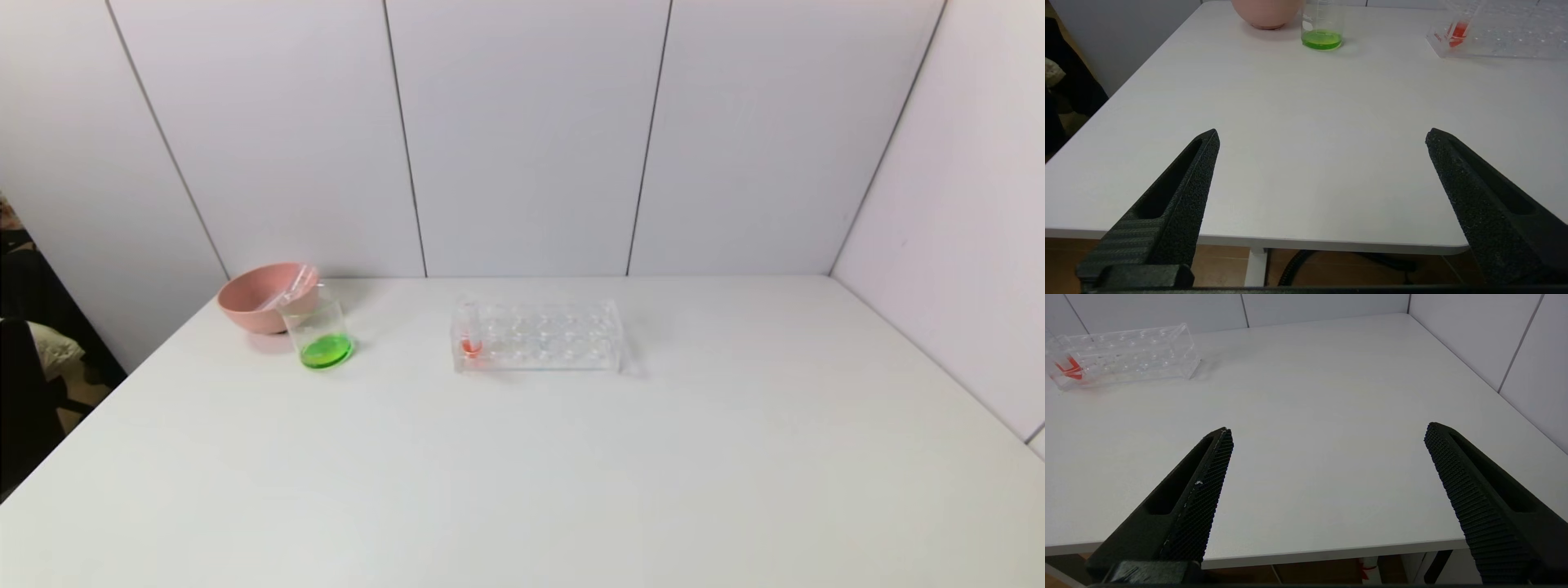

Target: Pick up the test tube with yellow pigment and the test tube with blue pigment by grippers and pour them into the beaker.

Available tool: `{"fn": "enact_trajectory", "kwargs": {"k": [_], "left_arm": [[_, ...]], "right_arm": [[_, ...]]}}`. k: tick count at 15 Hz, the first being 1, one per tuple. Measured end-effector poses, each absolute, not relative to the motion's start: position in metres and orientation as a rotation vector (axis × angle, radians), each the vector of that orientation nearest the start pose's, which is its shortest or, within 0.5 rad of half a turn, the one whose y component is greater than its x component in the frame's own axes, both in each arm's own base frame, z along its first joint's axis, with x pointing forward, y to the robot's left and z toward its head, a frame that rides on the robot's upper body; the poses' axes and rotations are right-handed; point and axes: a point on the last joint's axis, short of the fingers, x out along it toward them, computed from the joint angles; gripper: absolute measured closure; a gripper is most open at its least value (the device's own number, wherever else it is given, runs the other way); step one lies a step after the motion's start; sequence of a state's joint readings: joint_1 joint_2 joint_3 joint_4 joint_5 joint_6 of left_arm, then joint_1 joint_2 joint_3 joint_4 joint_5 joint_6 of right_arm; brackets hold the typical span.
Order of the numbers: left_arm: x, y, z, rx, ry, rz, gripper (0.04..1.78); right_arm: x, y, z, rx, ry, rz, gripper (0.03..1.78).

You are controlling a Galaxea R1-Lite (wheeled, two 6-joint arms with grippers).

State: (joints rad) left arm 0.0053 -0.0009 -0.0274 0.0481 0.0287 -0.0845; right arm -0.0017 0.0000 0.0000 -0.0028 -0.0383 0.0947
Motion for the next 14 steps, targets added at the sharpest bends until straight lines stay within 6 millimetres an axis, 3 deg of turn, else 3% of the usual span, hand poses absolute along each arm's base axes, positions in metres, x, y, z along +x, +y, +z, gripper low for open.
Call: {"fn": "enact_trajectory", "kwargs": {"k": [14], "left_arm": [[-0.0246, 0.0006, 0.0773, -0.092, 0.016, 0.036, 0.06]], "right_arm": [[-0.0228, -0.0009, 0.0759, 0.096, -0.006, -0.038, 0.10]]}}
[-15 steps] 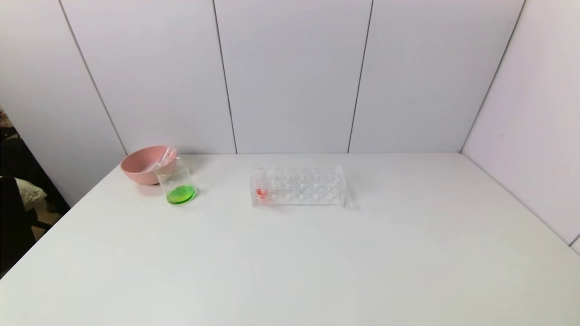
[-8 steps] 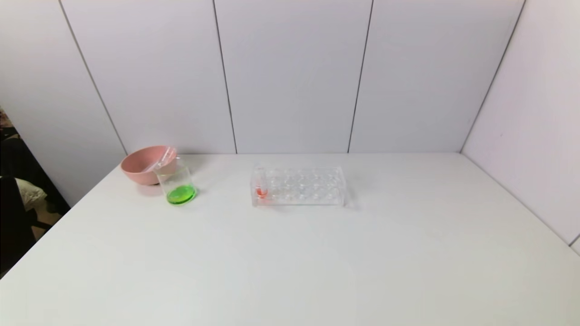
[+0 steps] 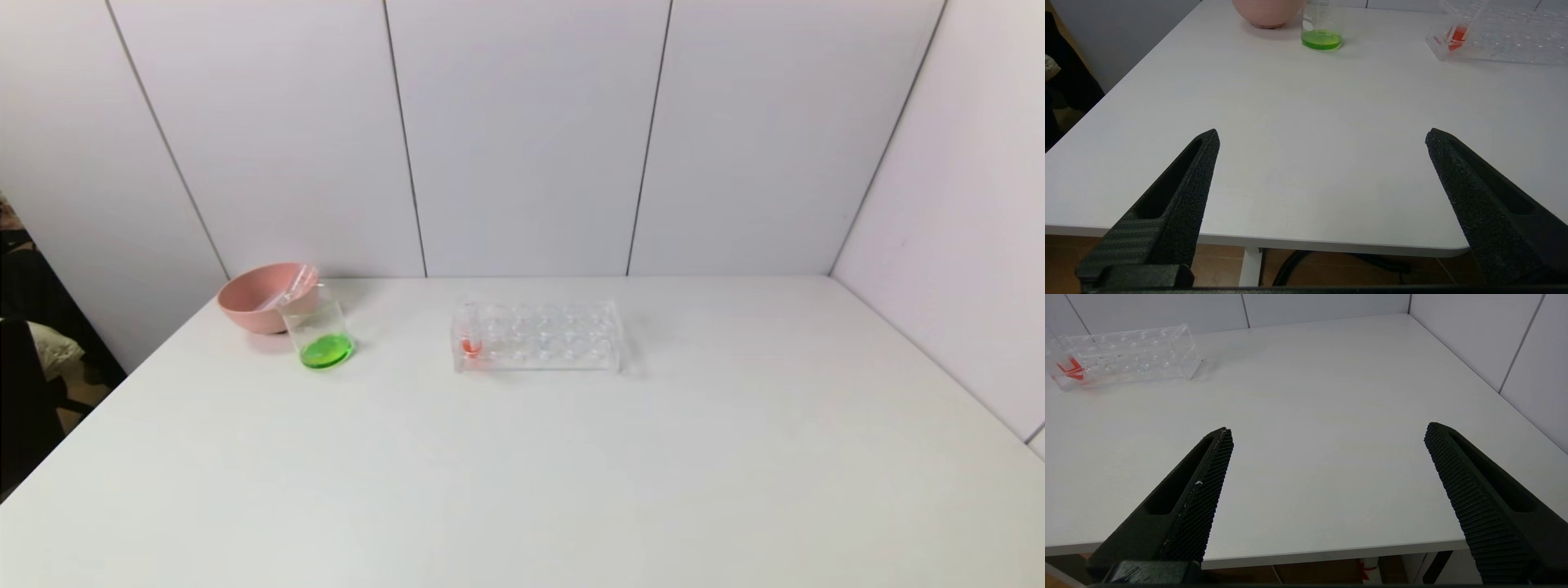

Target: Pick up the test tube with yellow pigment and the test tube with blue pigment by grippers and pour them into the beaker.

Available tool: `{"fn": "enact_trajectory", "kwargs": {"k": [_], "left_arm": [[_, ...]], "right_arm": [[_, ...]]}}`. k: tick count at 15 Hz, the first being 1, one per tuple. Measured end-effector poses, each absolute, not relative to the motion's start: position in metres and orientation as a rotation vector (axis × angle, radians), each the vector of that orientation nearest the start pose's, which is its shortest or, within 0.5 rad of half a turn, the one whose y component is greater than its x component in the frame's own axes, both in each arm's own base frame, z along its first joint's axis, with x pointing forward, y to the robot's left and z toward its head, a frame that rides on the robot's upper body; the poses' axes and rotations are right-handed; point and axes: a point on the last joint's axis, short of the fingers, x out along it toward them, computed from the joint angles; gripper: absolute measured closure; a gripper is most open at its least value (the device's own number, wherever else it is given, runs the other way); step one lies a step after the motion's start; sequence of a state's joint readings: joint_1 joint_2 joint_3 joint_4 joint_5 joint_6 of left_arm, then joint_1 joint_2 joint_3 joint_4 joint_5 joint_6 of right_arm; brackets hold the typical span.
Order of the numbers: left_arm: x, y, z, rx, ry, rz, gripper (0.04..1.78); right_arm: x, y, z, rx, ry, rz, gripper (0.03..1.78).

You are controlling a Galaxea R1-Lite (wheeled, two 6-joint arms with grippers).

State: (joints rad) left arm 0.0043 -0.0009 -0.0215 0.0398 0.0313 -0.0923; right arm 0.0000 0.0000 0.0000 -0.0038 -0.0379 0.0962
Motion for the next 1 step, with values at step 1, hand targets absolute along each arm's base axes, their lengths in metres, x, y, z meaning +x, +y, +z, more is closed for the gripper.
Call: {"fn": "enact_trajectory", "kwargs": {"k": [1], "left_arm": [[-0.0246, 0.0006, 0.0774, -0.093, 0.015, 0.037, 0.06]], "right_arm": [[-0.0228, -0.0009, 0.0759, 0.096, -0.006, -0.038, 0.10]]}}
